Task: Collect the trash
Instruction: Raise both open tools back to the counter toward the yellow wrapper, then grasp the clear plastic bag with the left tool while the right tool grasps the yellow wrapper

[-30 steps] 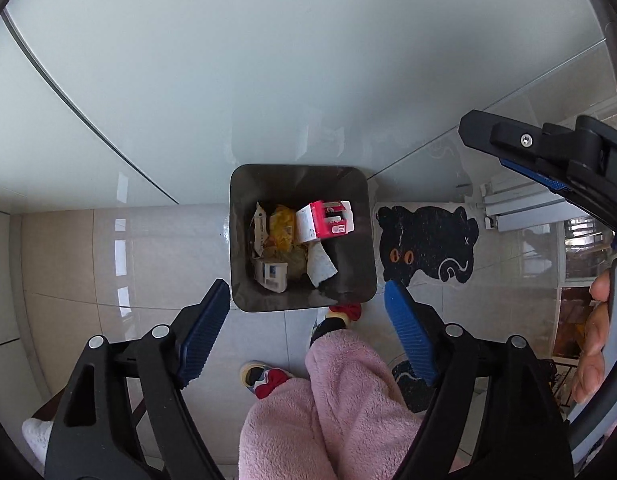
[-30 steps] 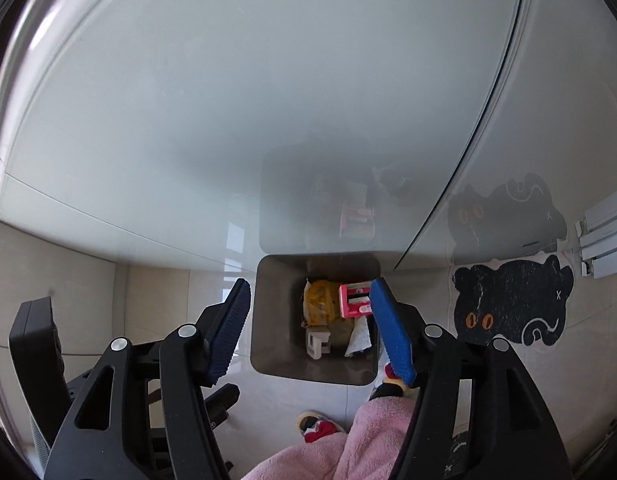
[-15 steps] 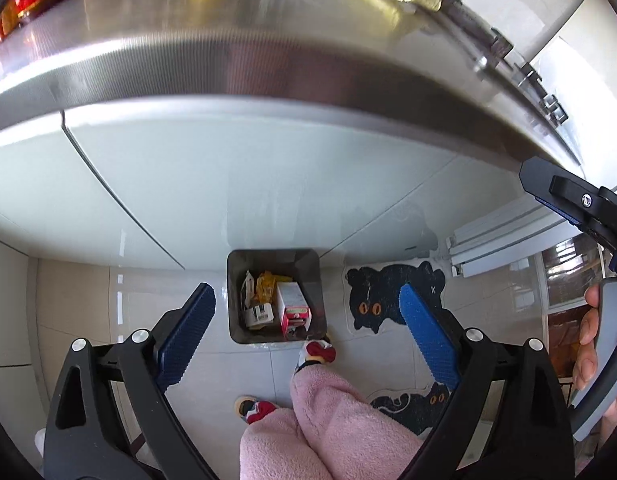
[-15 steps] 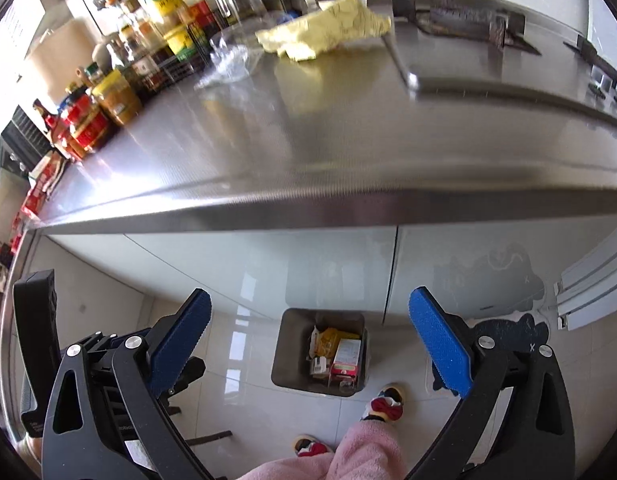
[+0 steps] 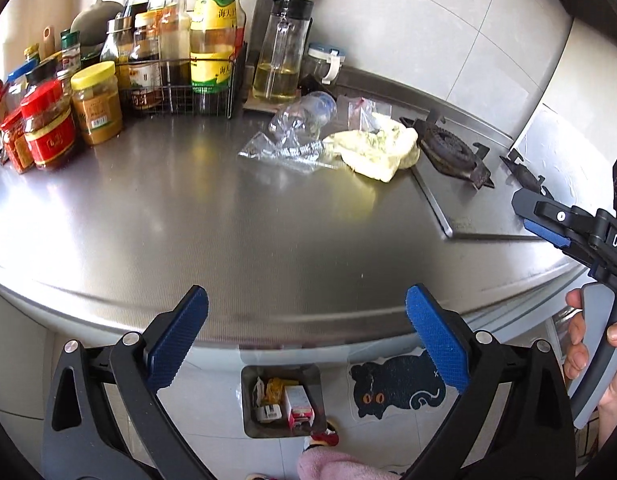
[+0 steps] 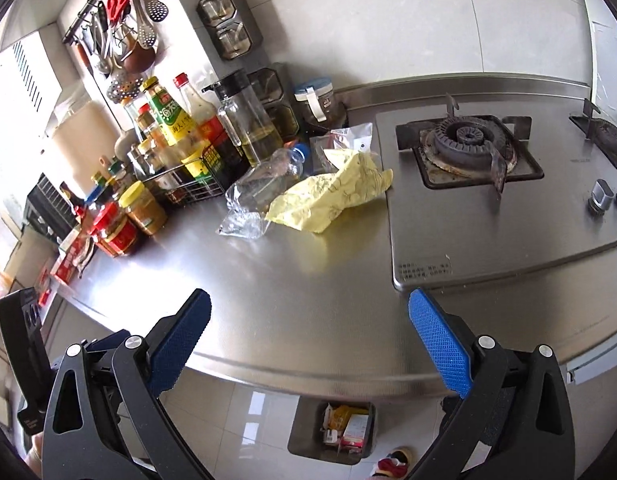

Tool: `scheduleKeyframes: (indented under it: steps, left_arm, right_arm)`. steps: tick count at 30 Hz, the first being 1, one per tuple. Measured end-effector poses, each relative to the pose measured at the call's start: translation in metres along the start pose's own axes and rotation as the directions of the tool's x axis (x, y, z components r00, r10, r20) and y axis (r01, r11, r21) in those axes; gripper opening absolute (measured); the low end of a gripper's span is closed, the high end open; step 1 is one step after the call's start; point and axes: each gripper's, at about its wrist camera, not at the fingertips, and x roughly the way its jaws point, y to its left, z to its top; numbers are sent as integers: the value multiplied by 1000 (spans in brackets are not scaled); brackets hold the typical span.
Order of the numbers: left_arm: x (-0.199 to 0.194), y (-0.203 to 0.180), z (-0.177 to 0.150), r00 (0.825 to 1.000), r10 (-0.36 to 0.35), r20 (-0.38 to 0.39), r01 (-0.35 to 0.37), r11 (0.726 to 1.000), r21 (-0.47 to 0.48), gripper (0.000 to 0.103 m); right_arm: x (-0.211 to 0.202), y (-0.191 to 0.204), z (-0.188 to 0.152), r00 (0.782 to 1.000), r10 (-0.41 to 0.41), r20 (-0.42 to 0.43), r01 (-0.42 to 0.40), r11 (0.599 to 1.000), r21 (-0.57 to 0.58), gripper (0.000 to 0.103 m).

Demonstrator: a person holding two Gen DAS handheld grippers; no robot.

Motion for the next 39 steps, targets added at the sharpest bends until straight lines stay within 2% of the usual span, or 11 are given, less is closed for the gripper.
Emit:
scheduleKeyframes:
  steps: [7, 10, 12, 15, 19, 21, 24, 28, 31, 35, 39]
  left_arm:
    - [29, -4, 40, 999, 23, 45, -24, 1000, 11, 94]
    - [46, -4, 55, 998, 28, 58, -29, 999, 19, 92]
    - [60, -4, 65, 998, 23, 55, -25, 999, 34, 84]
    - [77, -4, 76, 998, 30, 49, -33, 998, 56, 81]
    - [91, -10, 86, 998, 37, 43, -41, 994, 101, 82]
    - [100, -7, 90, 998, 64, 16, -65, 995, 70, 82]
    - [107, 13, 97, 999, 49, -1, -48, 996, -81, 82]
    - [109, 23, 111, 996, 86, 24, -81, 984, -160, 82]
    - [117, 15, 122, 996, 94, 12, -92, 988, -126, 82]
    - [138, 7, 125, 992, 120, -43, -123, 988, -90, 82]
    - [155, 6, 120, 988, 122, -92, -130, 988, -84, 73]
  right_arm:
    - [50, -14, 38, 997, 71, -44, -67, 994, 86, 99]
    - [74, -18, 52, 997, 31, -73, -23, 994, 105, 99]
    - [89, -18, 61, 996, 10, -94, -1, 995, 95, 99]
    - [105, -21, 70, 993, 13, -114, 1, 993, 118, 98]
    - [124, -27, 75, 986, 29, -163, -1, 985, 174, 87]
    - [133, -31, 76, 982, 50, -183, -9, 976, 217, 81]
    - [139, -34, 77, 980, 62, -191, -13, 969, 246, 72]
    - [146, -32, 78, 977, 65, -203, -17, 973, 232, 68]
    - [152, -32, 77, 974, 67, -216, -17, 974, 226, 68]
    - [158, -35, 78, 973, 59, -225, -8, 975, 222, 68]
    - [169, -39, 77, 967, 55, -250, 0, 976, 218, 59]
